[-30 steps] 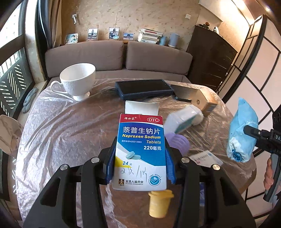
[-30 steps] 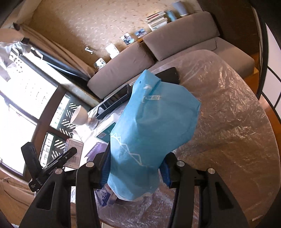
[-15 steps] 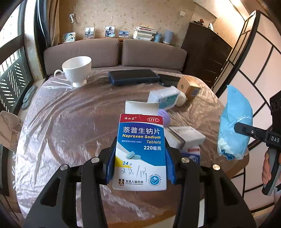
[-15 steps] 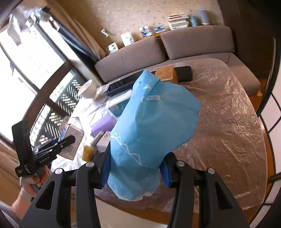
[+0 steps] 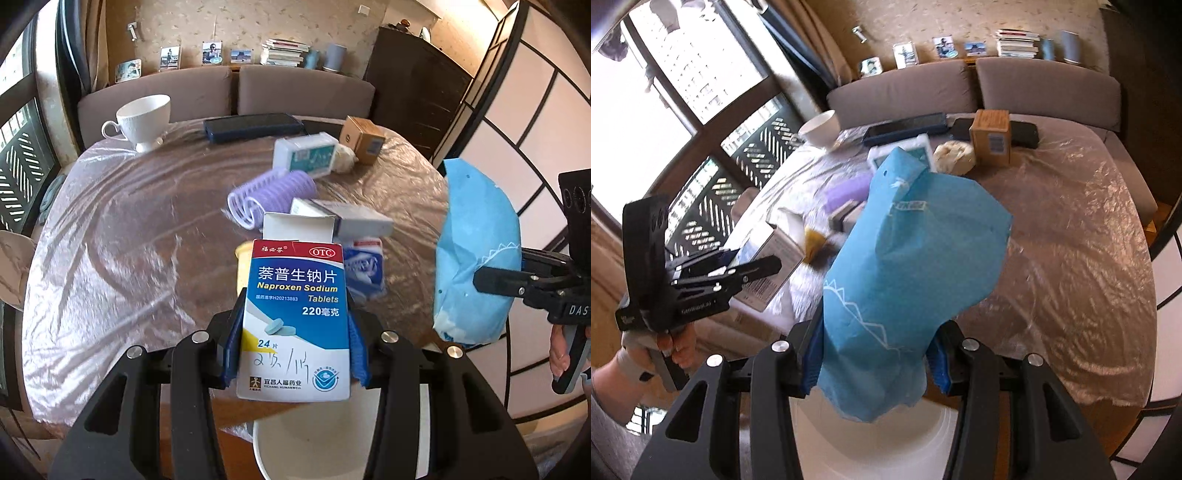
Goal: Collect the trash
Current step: 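Carry the medicine box with the left tool while the right tool carries the blue bag over the bin, then open both tools to drop the box and bag into the white bin, then move the left tool to the yellow cup while the right tool reaches the tan cardboard box, then grasp the yellow cup with the left tool while the right tool grasps the cardboard box, then carry the yellow cup with the left tool while the right tool carries the cardboard box to the bin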
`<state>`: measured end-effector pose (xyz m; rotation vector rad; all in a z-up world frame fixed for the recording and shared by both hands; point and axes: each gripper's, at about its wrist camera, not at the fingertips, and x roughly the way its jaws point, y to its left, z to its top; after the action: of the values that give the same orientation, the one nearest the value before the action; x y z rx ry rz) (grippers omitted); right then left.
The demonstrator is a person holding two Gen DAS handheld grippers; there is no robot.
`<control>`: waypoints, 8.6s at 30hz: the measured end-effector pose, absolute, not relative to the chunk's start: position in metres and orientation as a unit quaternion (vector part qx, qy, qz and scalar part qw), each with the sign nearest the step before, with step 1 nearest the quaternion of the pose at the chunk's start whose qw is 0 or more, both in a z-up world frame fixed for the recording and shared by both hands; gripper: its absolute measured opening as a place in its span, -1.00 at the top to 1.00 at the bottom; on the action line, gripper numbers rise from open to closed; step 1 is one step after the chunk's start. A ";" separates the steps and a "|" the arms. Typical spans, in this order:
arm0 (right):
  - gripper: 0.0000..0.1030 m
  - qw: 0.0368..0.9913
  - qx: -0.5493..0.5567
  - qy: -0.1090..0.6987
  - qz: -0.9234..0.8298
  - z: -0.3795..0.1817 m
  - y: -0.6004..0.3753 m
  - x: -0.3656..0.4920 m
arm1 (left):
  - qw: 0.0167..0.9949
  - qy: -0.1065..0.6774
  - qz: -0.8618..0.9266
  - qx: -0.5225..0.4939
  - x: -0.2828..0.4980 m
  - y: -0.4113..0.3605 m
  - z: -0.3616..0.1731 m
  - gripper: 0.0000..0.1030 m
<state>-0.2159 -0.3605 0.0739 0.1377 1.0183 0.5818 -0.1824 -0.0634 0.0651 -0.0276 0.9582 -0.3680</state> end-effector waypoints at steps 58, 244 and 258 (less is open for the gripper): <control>0.11 0.721 -0.102 0.590 0.350 -0.033 -0.312 -0.295 | 0.801 0.536 -0.243 0.109 -0.263 -0.106 -0.020 0.08; 0.09 0.898 -0.003 0.425 0.118 0.094 -0.320 -0.137 | 0.897 0.421 -0.134 0.032 -0.137 -0.087 0.031 0.24; 0.09 0.884 -0.014 0.443 0.148 0.093 -0.315 -0.174 | 0.897 0.419 -0.138 0.033 -0.154 -0.084 0.040 0.24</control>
<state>-0.1743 -0.3154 0.0931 -0.0295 0.9220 0.3079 -0.1543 -0.0843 0.0398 0.0687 0.8676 -0.2861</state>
